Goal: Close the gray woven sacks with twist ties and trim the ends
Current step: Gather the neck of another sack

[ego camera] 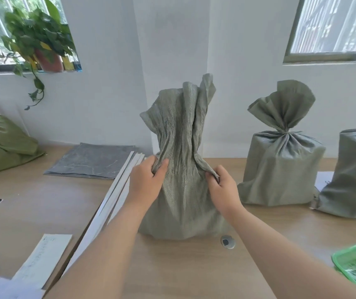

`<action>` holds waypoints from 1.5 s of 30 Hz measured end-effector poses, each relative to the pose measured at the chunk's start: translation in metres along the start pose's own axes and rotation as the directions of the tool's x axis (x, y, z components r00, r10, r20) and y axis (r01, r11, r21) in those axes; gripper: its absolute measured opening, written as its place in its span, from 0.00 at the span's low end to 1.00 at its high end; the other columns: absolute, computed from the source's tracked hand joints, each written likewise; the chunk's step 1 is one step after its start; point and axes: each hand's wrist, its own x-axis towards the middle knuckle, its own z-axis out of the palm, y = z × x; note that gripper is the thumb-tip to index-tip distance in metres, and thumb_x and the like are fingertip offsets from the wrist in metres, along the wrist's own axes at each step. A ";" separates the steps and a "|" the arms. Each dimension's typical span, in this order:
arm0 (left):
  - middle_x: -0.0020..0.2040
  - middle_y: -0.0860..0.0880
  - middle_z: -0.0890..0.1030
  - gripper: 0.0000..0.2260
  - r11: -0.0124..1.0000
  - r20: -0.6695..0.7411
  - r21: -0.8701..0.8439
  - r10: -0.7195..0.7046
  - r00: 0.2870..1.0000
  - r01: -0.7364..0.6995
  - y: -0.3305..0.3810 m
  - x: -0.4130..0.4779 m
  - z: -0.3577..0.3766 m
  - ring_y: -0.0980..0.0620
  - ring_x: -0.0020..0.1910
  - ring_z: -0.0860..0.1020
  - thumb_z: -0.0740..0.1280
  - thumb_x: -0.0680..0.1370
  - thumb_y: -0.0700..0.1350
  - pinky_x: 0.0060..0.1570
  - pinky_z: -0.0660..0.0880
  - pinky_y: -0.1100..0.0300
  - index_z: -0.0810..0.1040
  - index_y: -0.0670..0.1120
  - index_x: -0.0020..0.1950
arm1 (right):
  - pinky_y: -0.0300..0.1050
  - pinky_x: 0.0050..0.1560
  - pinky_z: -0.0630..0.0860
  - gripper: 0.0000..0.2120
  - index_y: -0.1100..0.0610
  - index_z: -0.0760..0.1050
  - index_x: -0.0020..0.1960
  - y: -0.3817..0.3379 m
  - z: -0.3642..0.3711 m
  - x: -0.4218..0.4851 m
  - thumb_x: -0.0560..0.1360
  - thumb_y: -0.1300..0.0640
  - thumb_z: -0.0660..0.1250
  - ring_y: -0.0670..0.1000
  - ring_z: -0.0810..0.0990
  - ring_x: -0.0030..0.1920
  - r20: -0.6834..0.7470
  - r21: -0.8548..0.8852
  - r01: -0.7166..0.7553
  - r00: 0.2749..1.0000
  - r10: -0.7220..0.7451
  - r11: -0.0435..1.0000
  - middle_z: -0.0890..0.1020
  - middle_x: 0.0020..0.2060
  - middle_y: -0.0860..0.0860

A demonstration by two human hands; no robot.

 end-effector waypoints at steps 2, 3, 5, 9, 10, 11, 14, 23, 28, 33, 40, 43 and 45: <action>0.26 0.54 0.58 0.23 0.999 0.002 -0.041 -0.010 1.000 0.010 0.020 -0.019 -0.001 0.53 0.26 0.58 0.68 0.81 0.51 0.30 0.57 0.55 0.58 0.50 0.33 | 0.38 0.28 0.61 0.16 0.51 0.62 0.35 -0.003 -0.016 -0.020 0.80 0.57 0.60 0.43 0.62 0.27 -0.043 0.034 -0.006 0.999 0.007 0.999 0.65 0.24 0.42; 0.26 0.55 0.57 0.23 0.997 0.000 -0.069 -0.016 1.000 0.016 0.030 -0.028 0.000 0.53 0.26 0.59 0.68 0.80 0.49 0.30 0.55 0.57 0.58 0.52 0.32 | 0.38 0.29 0.61 0.16 0.51 0.61 0.35 -0.004 -0.025 -0.029 0.80 0.57 0.60 0.43 0.62 0.28 -0.063 0.049 -0.007 0.998 0.010 0.999 0.65 0.24 0.42; 0.27 0.55 0.56 0.24 0.991 0.002 -0.131 -0.012 1.000 0.012 0.051 -0.048 0.003 0.54 0.26 0.59 0.69 0.80 0.45 0.29 0.54 0.60 0.57 0.51 0.32 | 0.37 0.29 0.62 0.16 0.53 0.60 0.35 -0.003 -0.045 -0.049 0.80 0.58 0.61 0.43 0.61 0.28 -0.106 0.067 -0.009 0.994 0.016 0.998 0.64 0.25 0.42; 0.28 0.54 0.57 0.24 0.985 0.014 -0.169 0.020 1.000 -0.018 0.090 -0.086 0.015 0.54 0.27 0.58 0.70 0.79 0.44 0.28 0.54 0.61 0.56 0.49 0.32 | 0.39 0.31 0.61 0.13 0.61 0.63 0.38 0.000 -0.090 -0.087 0.79 0.57 0.61 0.46 0.63 0.31 -0.148 0.096 -0.024 0.988 0.038 0.995 0.65 0.30 0.47; 0.28 0.53 0.57 0.24 0.984 0.017 -0.178 0.026 1.000 -0.022 0.099 -0.096 0.018 0.54 0.27 0.58 0.70 0.79 0.44 0.28 0.54 0.61 0.57 0.48 0.32 | 0.39 0.31 0.62 0.13 0.62 0.65 0.40 0.002 -0.102 -0.096 0.79 0.57 0.61 0.46 0.64 0.32 -0.152 0.105 -0.030 0.987 0.046 0.994 0.66 0.31 0.48; 0.28 0.51 0.57 0.24 0.981 0.021 -0.190 0.031 0.999 -0.027 0.109 -0.106 0.022 0.54 0.27 0.58 0.70 0.79 0.43 0.28 0.54 0.61 0.57 0.48 0.32 | 0.39 0.30 0.62 0.12 0.63 0.66 0.40 0.003 -0.114 -0.105 0.79 0.58 0.61 0.46 0.64 0.31 -0.156 0.117 -0.032 0.986 0.050 0.993 0.67 0.31 0.49; 0.28 0.52 0.57 0.24 0.975 0.020 -0.215 0.057 0.998 -0.052 0.141 -0.135 0.034 0.54 0.27 0.57 0.70 0.79 0.41 0.28 0.52 0.62 0.57 0.48 0.32 | 0.37 0.29 0.62 0.11 0.63 0.68 0.40 0.008 -0.153 -0.130 0.79 0.58 0.62 0.45 0.64 0.30 -0.178 0.116 -0.030 0.983 0.050 0.993 0.68 0.30 0.49; 0.25 0.55 0.57 0.24 0.969 -0.002 -0.248 0.009 1.000 -0.009 0.241 -0.213 0.086 0.56 0.26 0.57 0.70 0.79 0.40 0.28 0.53 0.63 0.57 0.49 0.32 | 0.45 0.32 0.64 0.12 0.62 0.68 0.40 0.034 -0.275 -0.185 0.78 0.55 0.62 0.47 0.66 0.31 -0.147 0.113 -0.076 0.985 0.092 0.991 0.68 0.29 0.47; 0.28 0.52 0.59 0.23 0.965 0.006 -0.260 -0.032 0.999 0.033 0.276 -0.242 0.108 0.54 0.28 0.57 0.70 0.79 0.43 0.30 0.55 0.58 0.58 0.44 0.33 | 0.45 0.33 0.62 0.13 0.64 0.68 0.40 0.043 -0.320 -0.202 0.77 0.56 0.63 0.48 0.64 0.31 -0.147 0.148 -0.096 0.982 0.118 0.984 0.67 0.28 0.48; 0.28 0.53 0.59 0.22 0.957 0.019 -0.285 -0.057 0.998 0.060 0.295 -0.252 0.123 0.55 0.29 0.58 0.70 0.79 0.42 0.31 0.55 0.58 0.59 0.48 0.33 | 0.45 0.33 0.61 0.12 0.60 0.70 0.38 0.049 -0.347 -0.212 0.77 0.54 0.63 0.48 0.64 0.29 -0.147 0.176 -0.147 0.974 0.173 0.973 0.67 0.27 0.46; 0.53 0.58 0.78 0.17 0.931 0.075 -0.276 -0.226 0.971 0.238 0.298 -0.249 0.128 0.59 0.41 0.77 0.71 0.78 0.48 0.49 0.74 0.54 0.72 0.54 0.64 | 0.46 0.35 0.64 0.10 0.60 0.74 0.44 0.050 -0.371 -0.229 0.80 0.55 0.62 0.48 0.67 0.33 -0.138 0.196 -0.154 0.973 0.182 0.969 0.70 0.33 0.52; 0.54 0.59 0.76 0.29 0.910 0.223 -0.237 -0.292 0.930 0.342 0.307 -0.246 0.122 0.63 0.48 0.76 0.70 0.77 0.50 0.46 0.71 0.60 0.63 0.56 0.76 | 0.45 0.35 0.63 0.11 0.59 0.71 0.39 0.053 -0.379 -0.230 0.80 0.57 0.62 0.48 0.66 0.32 -0.135 0.170 -0.119 0.980 0.143 0.978 0.68 0.30 0.48; 0.51 0.59 0.77 0.29 0.906 0.308 -0.187 -0.313 0.898 0.380 0.314 -0.240 0.119 0.64 0.48 0.75 0.70 0.77 0.48 0.47 0.72 0.60 0.65 0.55 0.76 | 0.44 0.34 0.61 0.12 0.59 0.69 0.37 0.053 -0.385 -0.227 0.79 0.58 0.63 0.47 0.64 0.31 -0.100 0.179 -0.117 0.985 0.137 0.977 0.67 0.28 0.46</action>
